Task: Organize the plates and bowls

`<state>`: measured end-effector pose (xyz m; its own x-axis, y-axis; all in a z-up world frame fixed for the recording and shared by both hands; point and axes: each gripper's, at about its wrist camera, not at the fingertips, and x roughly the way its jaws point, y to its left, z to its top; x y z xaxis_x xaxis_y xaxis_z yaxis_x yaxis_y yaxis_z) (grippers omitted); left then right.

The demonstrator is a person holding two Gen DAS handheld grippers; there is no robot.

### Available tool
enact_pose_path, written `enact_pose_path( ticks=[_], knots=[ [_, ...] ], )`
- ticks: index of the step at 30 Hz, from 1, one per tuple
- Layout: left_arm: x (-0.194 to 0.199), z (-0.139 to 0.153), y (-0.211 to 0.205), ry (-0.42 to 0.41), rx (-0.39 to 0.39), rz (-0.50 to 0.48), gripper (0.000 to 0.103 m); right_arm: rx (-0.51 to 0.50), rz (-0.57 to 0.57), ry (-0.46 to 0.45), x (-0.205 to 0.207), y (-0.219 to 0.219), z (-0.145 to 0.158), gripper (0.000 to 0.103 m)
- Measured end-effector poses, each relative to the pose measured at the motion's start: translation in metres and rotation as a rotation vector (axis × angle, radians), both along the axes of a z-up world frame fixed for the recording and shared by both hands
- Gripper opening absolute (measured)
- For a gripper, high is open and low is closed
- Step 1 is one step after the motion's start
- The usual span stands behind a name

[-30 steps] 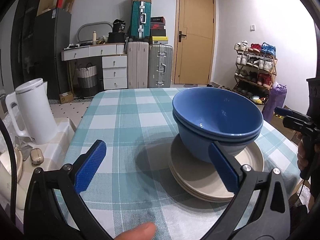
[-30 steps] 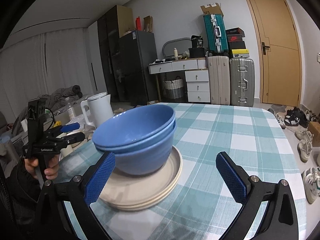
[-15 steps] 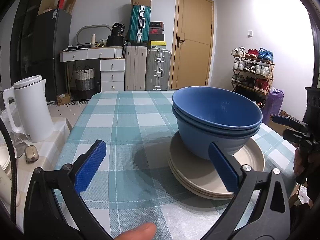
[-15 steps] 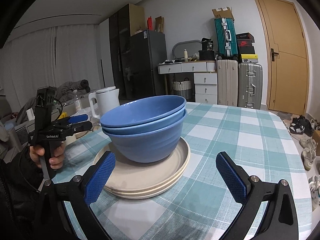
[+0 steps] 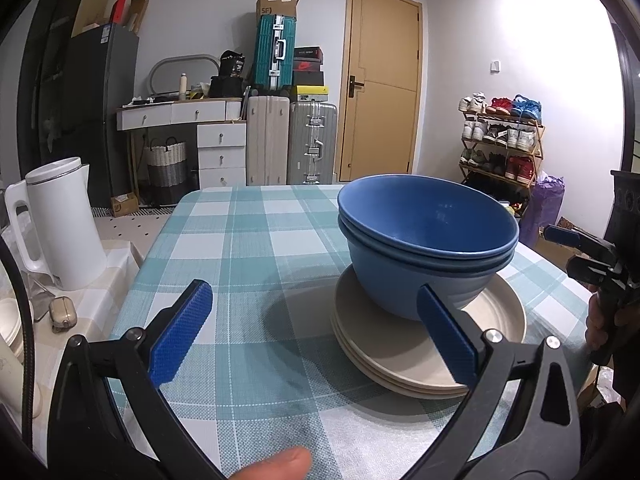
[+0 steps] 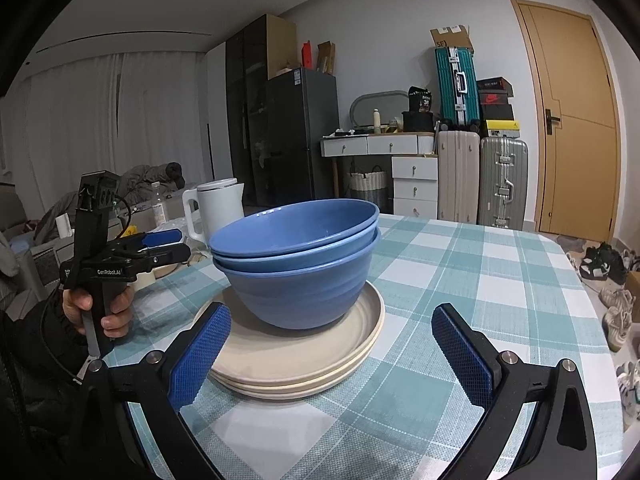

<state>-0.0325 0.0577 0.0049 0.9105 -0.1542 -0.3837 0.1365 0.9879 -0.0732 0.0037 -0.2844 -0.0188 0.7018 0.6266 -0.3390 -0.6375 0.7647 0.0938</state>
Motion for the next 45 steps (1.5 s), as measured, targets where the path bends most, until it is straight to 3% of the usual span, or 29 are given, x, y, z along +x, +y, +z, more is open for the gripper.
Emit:
enact_pose_path(
  ticks=[45],
  knots=[
    [0.0017, -0.0014, -0.0026, -0.003, 0.010, -0.016, 0.102, -0.007, 0.015, -0.005, -0.0026, 0.0015, -0.0005, 0.102]
  ],
)
